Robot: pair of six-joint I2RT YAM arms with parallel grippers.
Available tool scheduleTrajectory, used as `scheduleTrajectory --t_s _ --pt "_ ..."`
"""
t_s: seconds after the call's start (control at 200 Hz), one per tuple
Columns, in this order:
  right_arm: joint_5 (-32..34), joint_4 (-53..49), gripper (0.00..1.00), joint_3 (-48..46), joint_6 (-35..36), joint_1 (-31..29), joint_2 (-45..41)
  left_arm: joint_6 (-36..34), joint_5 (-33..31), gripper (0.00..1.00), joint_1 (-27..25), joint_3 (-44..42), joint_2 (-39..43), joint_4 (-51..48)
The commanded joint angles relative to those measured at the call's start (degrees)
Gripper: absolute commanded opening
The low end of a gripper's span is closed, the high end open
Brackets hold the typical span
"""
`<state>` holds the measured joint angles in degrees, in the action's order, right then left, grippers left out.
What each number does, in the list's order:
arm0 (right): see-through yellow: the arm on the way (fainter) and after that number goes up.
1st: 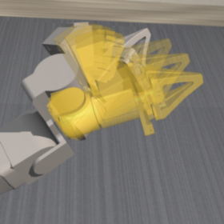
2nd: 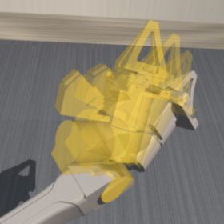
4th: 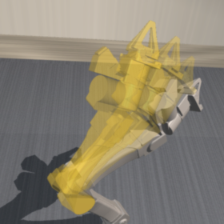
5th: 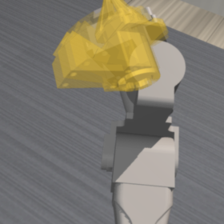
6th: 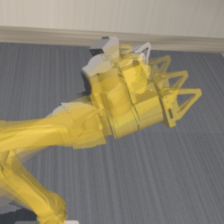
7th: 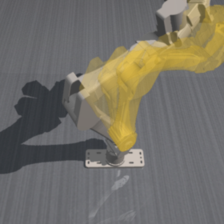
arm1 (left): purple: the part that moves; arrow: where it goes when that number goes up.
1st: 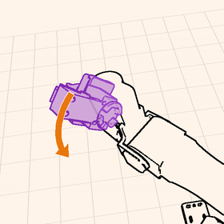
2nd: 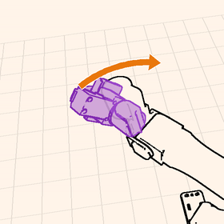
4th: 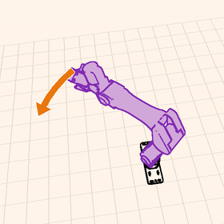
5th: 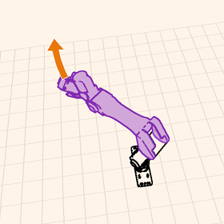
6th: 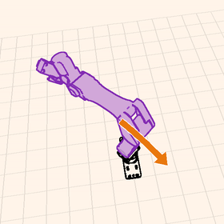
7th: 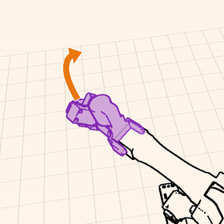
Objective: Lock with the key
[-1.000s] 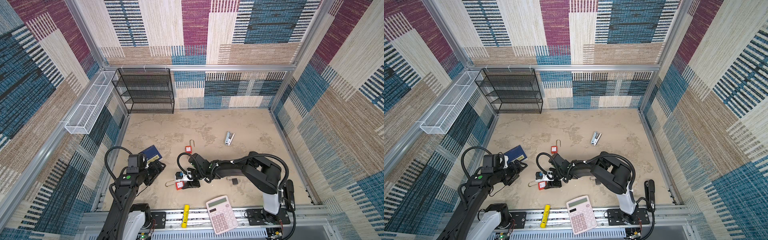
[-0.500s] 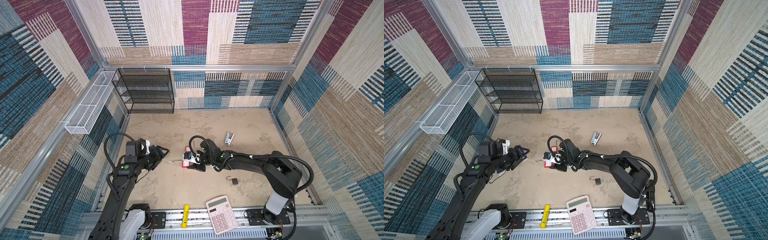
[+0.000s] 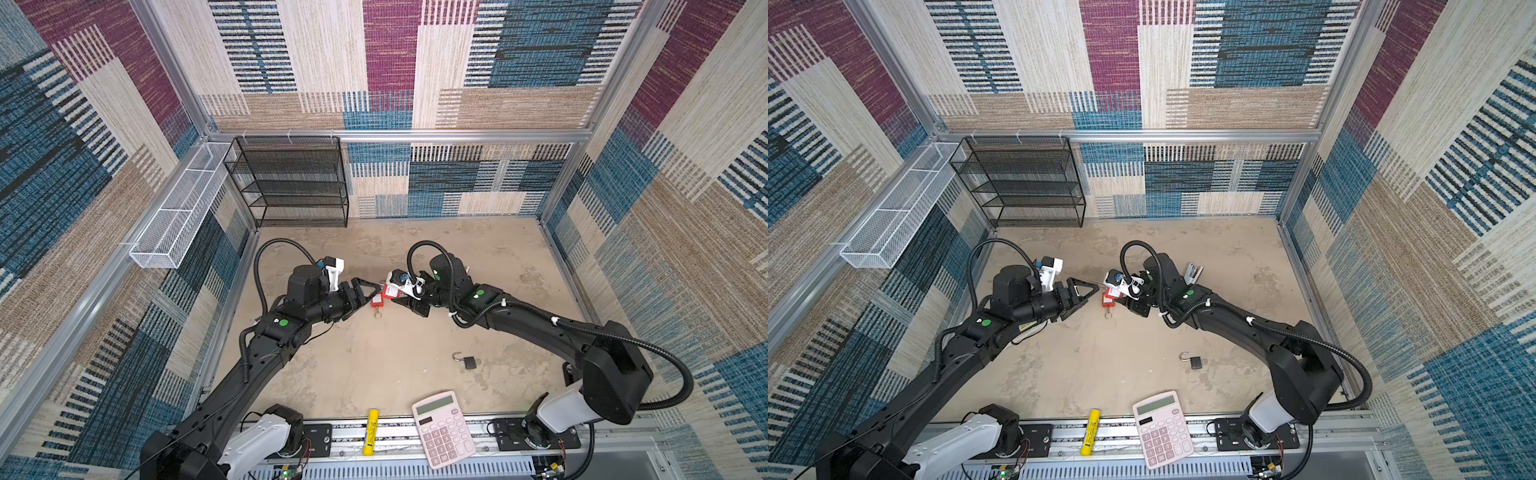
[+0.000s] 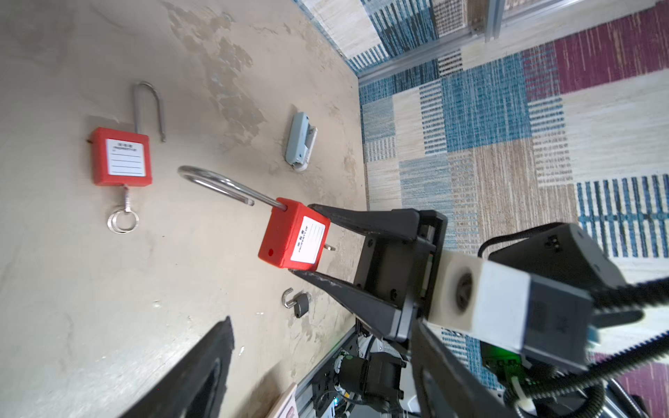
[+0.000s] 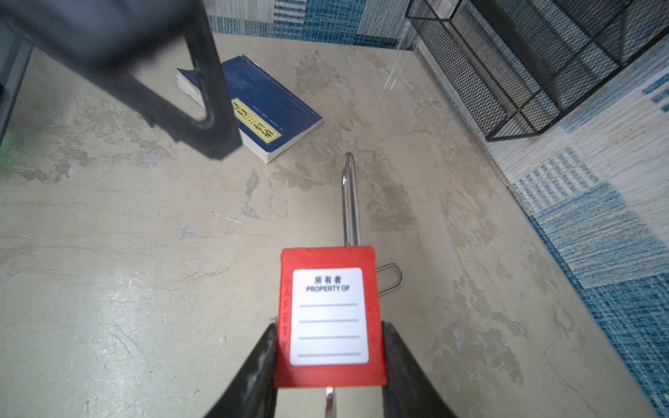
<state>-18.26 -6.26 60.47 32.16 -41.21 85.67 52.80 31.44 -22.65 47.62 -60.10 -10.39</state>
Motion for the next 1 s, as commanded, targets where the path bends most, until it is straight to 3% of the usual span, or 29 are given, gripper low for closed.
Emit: scheduleTrajectory --t_s 0.0,0.426,0.756,0.871,0.997 --pt "0.0 0.4 0.44 0.3 0.2 0.2 -1.5 0.2 -1.1 0.78 -1.5 2.1 -1.6 4.7" --pt "-1.3 -1.5 0.45 2.7 1.7 0.2 -4.9 0.8 -0.9 0.74 -3.5 4.6 -6.4 8.1" --pt "-5.8 -5.0 0.46 6.2 2.5 0.2 -3.6 0.2 0.6 0.57 -4.4 6.5 -8.4 8.6" --pt "-4.9 -3.2 0.34 5.7 2.1 0.3 -3.2 0.4 0.3 0.56 -4.5 6.1 -8.2 9.2" --pt "-3.9 -4.5 0.30 6.6 2.6 1.1 -1.6 0.7 -0.6 0.59 -4.5 5.7 -7.9 9.0"
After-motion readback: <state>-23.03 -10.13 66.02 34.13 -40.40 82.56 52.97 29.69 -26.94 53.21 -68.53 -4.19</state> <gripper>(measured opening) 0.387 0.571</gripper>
